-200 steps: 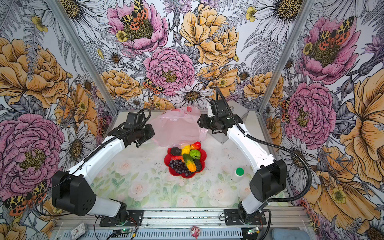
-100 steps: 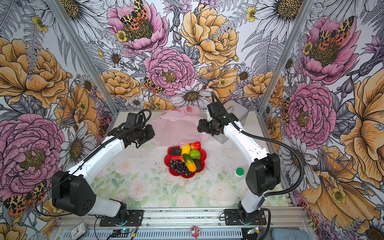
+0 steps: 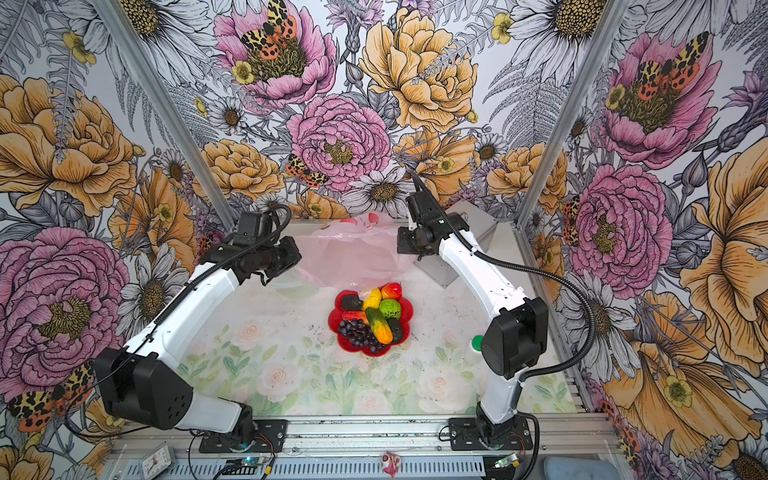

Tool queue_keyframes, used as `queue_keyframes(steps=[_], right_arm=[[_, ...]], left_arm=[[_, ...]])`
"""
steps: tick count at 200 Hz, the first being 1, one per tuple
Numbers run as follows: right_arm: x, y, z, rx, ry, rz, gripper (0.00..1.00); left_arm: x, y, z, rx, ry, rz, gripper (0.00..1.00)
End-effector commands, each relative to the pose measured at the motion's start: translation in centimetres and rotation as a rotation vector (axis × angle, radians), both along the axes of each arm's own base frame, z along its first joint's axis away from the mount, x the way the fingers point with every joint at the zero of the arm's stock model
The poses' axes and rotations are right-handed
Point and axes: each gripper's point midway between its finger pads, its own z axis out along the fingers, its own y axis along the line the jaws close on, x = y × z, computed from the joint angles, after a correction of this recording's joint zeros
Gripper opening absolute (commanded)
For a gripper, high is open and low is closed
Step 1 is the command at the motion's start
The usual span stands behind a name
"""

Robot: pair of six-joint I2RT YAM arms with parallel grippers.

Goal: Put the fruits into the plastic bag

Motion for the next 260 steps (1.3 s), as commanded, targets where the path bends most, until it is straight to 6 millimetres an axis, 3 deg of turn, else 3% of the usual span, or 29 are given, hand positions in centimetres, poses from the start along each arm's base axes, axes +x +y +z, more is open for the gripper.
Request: queue_keyframes(steps=[1, 16, 21, 40, 52, 64, 72, 84, 92, 96, 97, 103, 110, 118, 124, 135, 159, 193, 252, 260], right_arm=[[2.8, 1.8, 9.5, 0.07, -0.267, 0.034, 0.0], [3.4, 3.5, 14.7, 0.138, -0.392, 0.071, 0.0], [3.5, 4.1, 15.6, 0.155, -0.415, 0.086, 0.0], [2.3, 5.9, 21.1, 0.236, -0.549, 0.152, 0.0], [1.5, 6.9, 22.5, 0.254, -0.591, 0.191, 0.0], [1.0, 7.9, 22.4, 0.244, -0.596, 0.223, 0.0], [1.2, 8.5, 21.0, 0.222, -0.57, 0.23, 0.0], [2.2, 9.3, 16.7, 0.216, -0.456, 0.214, 0.0], [3.1, 9.9, 12.0, 0.205, -0.335, 0.203, 0.0], [3.6, 10.1, 8.4, 0.198, -0.245, 0.195, 0.0], [3.6, 10.1, 8.4, 0.198, -0.245, 0.195, 0.0], [4.0, 10.3, 3.6, 0.215, -0.1, 0.173, 0.0], [3.8, 10.6, -0.4, 0.255, 0.038, 0.161, 0.0], [3.1, 10.9, -3.3, 0.273, 0.134, 0.16, 0.0], [2.7, 11.0, -4.4, 0.257, 0.155, 0.16, 0.0], [2.4, 11.1, -4.7, 0.212, 0.131, 0.173, 0.0], [3.1, 10.7, -3.9, 0.178, 0.079, 0.187, 0.0], [4.1, 10.7, -6.9, 0.206, 0.149, 0.207, 0.0], [4.2, 9.0, -6.5, 0.19, 0.137, 0.194, 0.0], [4.2, 8.5, -6.2, 0.189, 0.133, 0.189, 0.09]], left_arm=[[0.5, 2.1, 8.6, 0.037, -0.187, 0.017, 0.0], [0.0, 3.3, 13.6, 0.093, -0.295, 0.038, 0.0], [-0.4, 3.8, 15.3, 0.111, -0.332, 0.047, 0.0], [-2.9, 5.0, 20.9, 0.15, -0.469, 0.082, 0.0], [-5.1, 5.8, 23.3, 0.178, -0.537, 0.11, 0.0], [-6.8, 6.0, 23.6, 0.213, -0.561, 0.119, 0.0], [-7.6, 5.9, 22.5, 0.232, -0.544, 0.119, 0.0], [-7.6, 5.3, 18.0, 0.233, -0.442, 0.093, 0.0], [-7.5, 5.0, 14.2, 0.214, -0.355, 0.089, 0.0], [-7.5, 4.8, 11.8, 0.203, -0.298, 0.087, 0.0], [-7.4, 4.8, 11.1, 0.196, -0.28, 0.092, 0.0], [-7.6, 4.5, 7.7, 0.167, -0.195, 0.088, 0.0], [-7.8, 4.0, 4.3, 0.141, -0.114, 0.087, 0.0], [-8.2, 3.4, 0.8, 0.106, -0.035, 0.081, 0.0], [-8.5, 3.0, -1.2, 0.083, 0.005, 0.076, 0.0], [-9.1, 2.3, -3.4, 0.051, 0.04, 0.07, 0.0], [-9.6, 2.3, -5.0, 0.013, 0.05, 0.081, 0.0], [-9.4, 2.4, -7.0, -0.029, 0.089, 0.09, 0.0], [-8.8, 0.9, -6.5, -0.069, 0.068, 0.067, 0.0], [-8.7, 0.6, -6.3, -0.07, 0.057, 0.062, 0.0]])
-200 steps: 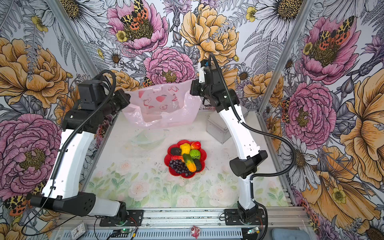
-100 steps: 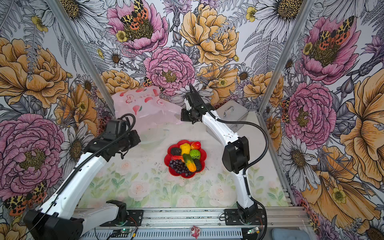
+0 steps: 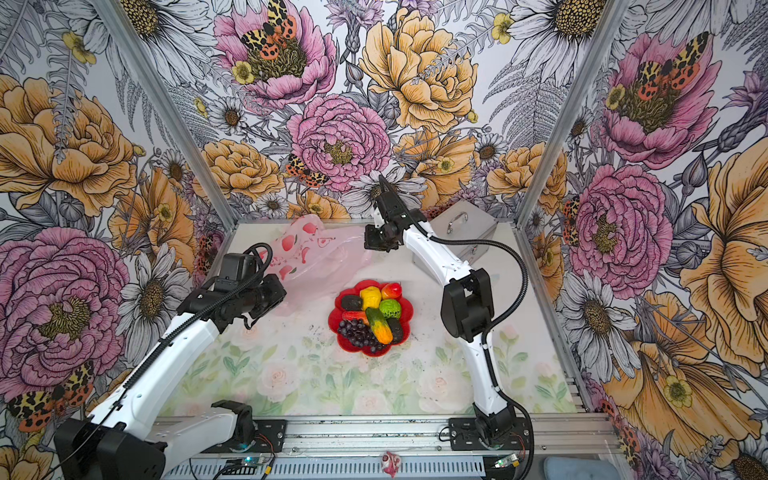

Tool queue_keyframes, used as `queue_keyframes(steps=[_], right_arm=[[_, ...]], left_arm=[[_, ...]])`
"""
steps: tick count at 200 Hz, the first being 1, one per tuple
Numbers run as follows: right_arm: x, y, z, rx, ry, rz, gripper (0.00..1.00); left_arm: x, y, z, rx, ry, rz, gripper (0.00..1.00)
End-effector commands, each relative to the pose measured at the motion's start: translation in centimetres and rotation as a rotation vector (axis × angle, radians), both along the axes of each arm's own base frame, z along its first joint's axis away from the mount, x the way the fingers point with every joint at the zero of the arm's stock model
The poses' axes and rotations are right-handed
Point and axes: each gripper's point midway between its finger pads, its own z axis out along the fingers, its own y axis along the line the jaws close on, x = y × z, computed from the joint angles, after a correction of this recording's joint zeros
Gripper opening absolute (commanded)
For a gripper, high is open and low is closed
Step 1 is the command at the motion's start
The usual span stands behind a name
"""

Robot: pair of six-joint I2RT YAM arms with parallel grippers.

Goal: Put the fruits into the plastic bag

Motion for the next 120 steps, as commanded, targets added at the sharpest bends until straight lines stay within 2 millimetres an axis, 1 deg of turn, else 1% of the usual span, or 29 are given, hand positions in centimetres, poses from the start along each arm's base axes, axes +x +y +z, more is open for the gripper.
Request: queue_keyframes(steps=[1, 14, 15, 21, 34, 43, 46, 49, 53, 57, 66, 70, 79, 82, 96, 107, 120], right_arm=[[-0.3, -1.2, 3.1, 0.02, -0.059, 0.007, 0.1], [-0.6, -2.1, 4.0, 0.019, -0.071, -0.003, 0.28], [-0.6, -2.2, 3.9, 0.018, -0.069, -0.003, 0.28], [-0.9, -2.7, 4.5, 0.015, -0.079, -0.006, 0.37], [-1.9, -3.5, 5.4, 0.005, -0.091, -0.014, 0.47], [-2.9, -4.4, 5.9, -0.003, -0.091, -0.027, 0.52], [-3.2, -4.7, 5.8, -0.007, -0.084, -0.032, 0.54], [-3.8, -5.1, 6.2, -0.005, -0.086, -0.037, 0.56], [-4.3, -5.4, 6.1, -0.006, -0.078, -0.042, 0.57], [-4.9, -5.7, 6.4, -0.003, -0.078, -0.046, 0.58], [-6.5, -6.7, 5.9, -0.013, -0.048, -0.059, 0.6], [-7.3, -7.2, 6.4, -0.012, -0.049, -0.069, 0.61], [-9.1, -8.3, 6.0, -0.025, -0.024, -0.088, 0.63], [-9.7, -8.6, 6.4, -0.023, -0.026, -0.092, 0.64], [-12.7, -10.0, 5.8, -0.044, 0.019, -0.105, 0.67], [-15.1, -10.4, 5.0, -0.049, 0.072, -0.083, 0.69], [-17.9, -9.8, 4.2, -0.05, 0.138, -0.014, 0.72]], left_arm=[[0.6, -1.3, 1.0, -0.042, -0.05, -0.016, 0.0], [0.7, -1.8, 1.6, -0.038, -0.071, -0.024, 0.0], [0.7, -1.9, 1.6, -0.037, -0.072, -0.024, 0.0], [0.8, -2.1, 1.8, -0.036, -0.079, -0.028, 0.0], [0.9, -2.6, 2.2, -0.036, -0.09, -0.038, 0.0], [1.0, -3.0, 2.3, -0.03, -0.095, -0.048, 0.0], [1.1, -3.0, 2.4, -0.026, -0.097, -0.049, 0.0], [1.1, -3.1, 2.4, -0.023, -0.096, -0.052, 0.0], [1.1, -3.2, 2.3, -0.018, -0.094, -0.056, 0.0], [1.1, -3.4, 2.3, -0.017, -0.093, -0.06, 0.0], [1.2, -3.6, 2.0, -0.013, -0.084, -0.066, 0.0], [1.2, -3.8, 1.8, -0.012, -0.079, -0.072, 0.0], [1.3, -4.0, 1.6, -0.009, -0.075, -0.076, 0.0], [1.3, -4.1, 1.6, -0.008, -0.073, -0.079, 0.0], [1.3, -4.4, 1.4, -0.001, -0.073, -0.087, 0.0], [1.4, -4.7, 1.2, 0.001, -0.068, -0.094, 0.0], [1.5, -4.9, 1.1, 0.006, -0.067, -0.101, 0.0]])
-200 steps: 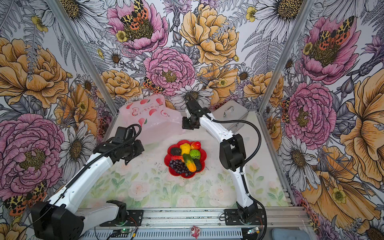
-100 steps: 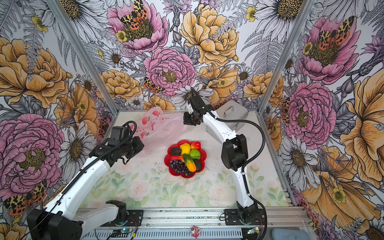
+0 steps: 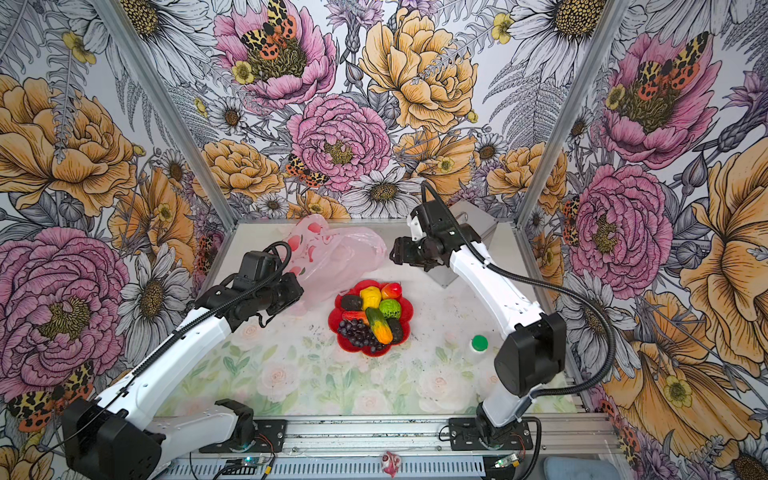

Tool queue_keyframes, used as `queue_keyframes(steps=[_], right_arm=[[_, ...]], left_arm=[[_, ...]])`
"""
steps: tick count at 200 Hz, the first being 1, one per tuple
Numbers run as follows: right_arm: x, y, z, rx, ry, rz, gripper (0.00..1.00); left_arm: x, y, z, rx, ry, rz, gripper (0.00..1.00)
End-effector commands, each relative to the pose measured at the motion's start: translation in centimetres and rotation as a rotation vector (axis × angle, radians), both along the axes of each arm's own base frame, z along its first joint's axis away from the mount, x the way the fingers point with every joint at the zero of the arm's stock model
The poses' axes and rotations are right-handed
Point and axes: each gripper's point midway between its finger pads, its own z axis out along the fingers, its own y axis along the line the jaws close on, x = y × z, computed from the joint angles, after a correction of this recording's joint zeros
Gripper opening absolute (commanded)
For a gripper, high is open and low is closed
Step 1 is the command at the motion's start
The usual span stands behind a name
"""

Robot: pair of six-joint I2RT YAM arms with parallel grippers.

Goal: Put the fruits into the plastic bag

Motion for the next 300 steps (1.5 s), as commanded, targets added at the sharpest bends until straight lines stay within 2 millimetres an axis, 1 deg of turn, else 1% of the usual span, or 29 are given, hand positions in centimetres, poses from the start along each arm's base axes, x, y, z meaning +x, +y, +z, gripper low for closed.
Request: queue_keyframes(steps=[1, 13, 25, 33, 47, 66, 85, 102, 131, 158, 202, 221, 250, 264, 271, 283, 300], right_arm=[[-4.9, 0.0, -2.4, -0.026, 0.14, 0.068, 0.72], [-7.1, 0.7, -3.2, -0.061, 0.179, 0.141, 0.72], [-8.8, 1.7, -4.4, -0.095, 0.209, 0.21, 0.73], [-9.6, 2.3, -5.3, -0.11, 0.229, 0.244, 0.73], [-10.3, 3.4, -6.7, -0.138, 0.258, 0.293, 0.72], [-10.6, 4.8, -8.4, -0.203, 0.263, 0.356, 0.71], [-10.7, 6.2, -9.5, -0.24, 0.269, 0.402, 0.71], [-10.6, 7.0, -10.4, -0.271, 0.272, 0.431, 0.7], [-10.7, 7.6, -12.3, -0.315, 0.304, 0.454, 0.68], [-10.3, 7.2, -13.7, -0.367, 0.317, 0.437, 0.66], [-10.1, 7.1, -14.8, -0.402, 0.332, 0.427, 0.63], [-9.8, 7.1, -14.9, -0.413, 0.326, 0.418, 0.59], [-9.6, 7.2, -14.8, -0.407, 0.323, 0.405, 0.48], [-9.6, 7.3, -14.2, -0.397, 0.31, 0.395, 0.44], [-9.5, 7.3, -13.7, -0.392, 0.301, 0.39, 0.43], [-9.5, 7.4, -12.6, -0.371, 0.28, 0.375, 0.42], [-9.5, 7.9, -10.2, -0.315, 0.241, 0.364, 0.41]], left_arm=[[1.0, -0.4, 1.3, 0.002, -0.052, 0.004, 0.0], [1.1, -0.5, 1.3, 0.006, -0.053, 0.002, 0.0], [1.2, -0.4, 1.5, 0.012, -0.06, 0.001, 0.0], [1.3, -0.4, 1.6, 0.016, -0.064, 0.001, 0.0], [1.3, -0.3, 1.6, 0.019, -0.065, 0.002, 0.0], [1.4, -0.4, 1.4, 0.023, -0.059, -0.007, 0.0], [1.4, -0.6, 1.2, 0.027, -0.054, -0.017, 0.0], [1.4, -0.6, 1.1, 0.03, -0.053, -0.017, 0.0], [1.2, -0.4, 1.1, 0.028, -0.055, -0.018, 0.0], [0.9, 0.2, 1.2, 0.019, -0.06, -0.004, 0.0], [0.9, 0.6, 1.2, 0.01, -0.059, 0.001, 0.0], [0.9, 0.6, 1.1, 0.009, -0.055, -0.003, 0.0], [0.9, 0.6, 0.9, 0.006, -0.05, -0.007, 0.0], [1.0, 0.7, 1.0, 0.004, -0.052, -0.008, 0.0], [1.0, 0.6, 1.0, 0.002, -0.053, -0.008, 0.0], [1.0, 0.6, 1.1, -0.001, -0.055, -0.012, 0.0], [1.0, 0.5, 1.3, -0.005, -0.061, -0.021, 0.0]])
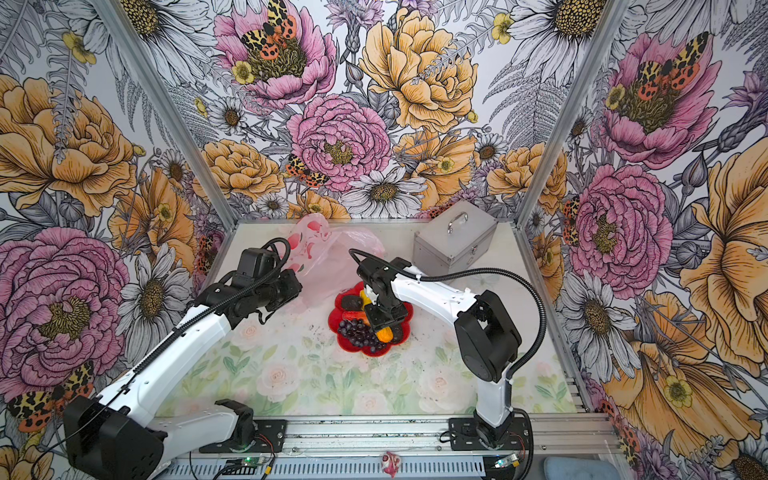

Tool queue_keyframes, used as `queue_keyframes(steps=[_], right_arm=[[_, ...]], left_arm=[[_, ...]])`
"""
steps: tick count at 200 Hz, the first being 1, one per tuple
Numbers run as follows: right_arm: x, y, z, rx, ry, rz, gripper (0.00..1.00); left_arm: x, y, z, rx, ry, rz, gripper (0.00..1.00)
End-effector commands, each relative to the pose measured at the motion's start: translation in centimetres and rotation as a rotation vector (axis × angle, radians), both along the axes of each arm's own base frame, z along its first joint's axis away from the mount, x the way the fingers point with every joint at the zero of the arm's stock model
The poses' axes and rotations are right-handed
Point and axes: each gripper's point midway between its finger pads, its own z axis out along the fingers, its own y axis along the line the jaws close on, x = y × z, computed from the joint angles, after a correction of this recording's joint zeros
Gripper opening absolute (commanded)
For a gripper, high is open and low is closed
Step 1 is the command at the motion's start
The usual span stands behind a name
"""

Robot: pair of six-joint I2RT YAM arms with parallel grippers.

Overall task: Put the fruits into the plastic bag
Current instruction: 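Grasp the green cucumber from the red bowl with the right gripper, then carry the cucumber into the bag's mouth held by the left gripper and release it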

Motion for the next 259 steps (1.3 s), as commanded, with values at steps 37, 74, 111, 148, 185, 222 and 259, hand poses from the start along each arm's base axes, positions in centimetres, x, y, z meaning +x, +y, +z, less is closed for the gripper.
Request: queue_keyframes(steps=[37, 74, 111, 148, 185, 222, 259], right_arm=[[2.4, 3.7, 9.3, 0.283, -0.135, -0.068, 0.4], [6.0, 8.3, 10.5, 0.479, -0.078, -0.131, 0.38], [10.2, 12.4, 10.5, 0.569, -0.071, -0.164, 0.38], [13.1, 15.7, 7.9, 0.62, 0.004, -0.217, 0.38], [15.5, 17.2, 7.3, 0.654, -0.013, -0.276, 0.38], [19.0, 17.9, 5.7, 0.697, -0.048, -0.451, 0.39], [21.2, 18.3, 5.7, 0.8, -0.056, -0.614, 0.41]], left_arm=[[0.0, -0.2, 1.4, -0.02, -0.055, -0.034, 0.0], [-0.2, -0.4, 2.2, -0.013, -0.081, -0.046, 0.0], [-0.5, -1.3, 2.7, -0.008, -0.104, -0.071, 0.0], [-0.4, -2.4, 3.7, -0.013, -0.131, -0.096, 0.0], [-0.2, -4.1, 5.3, -0.035, -0.16, -0.139, 0.0], [-0.2, -6.4, 4.4, -0.095, -0.136, -0.168, 0.0], [0.5, -8.0, 3.0, -0.191, -0.124, -0.155, 0.0]])
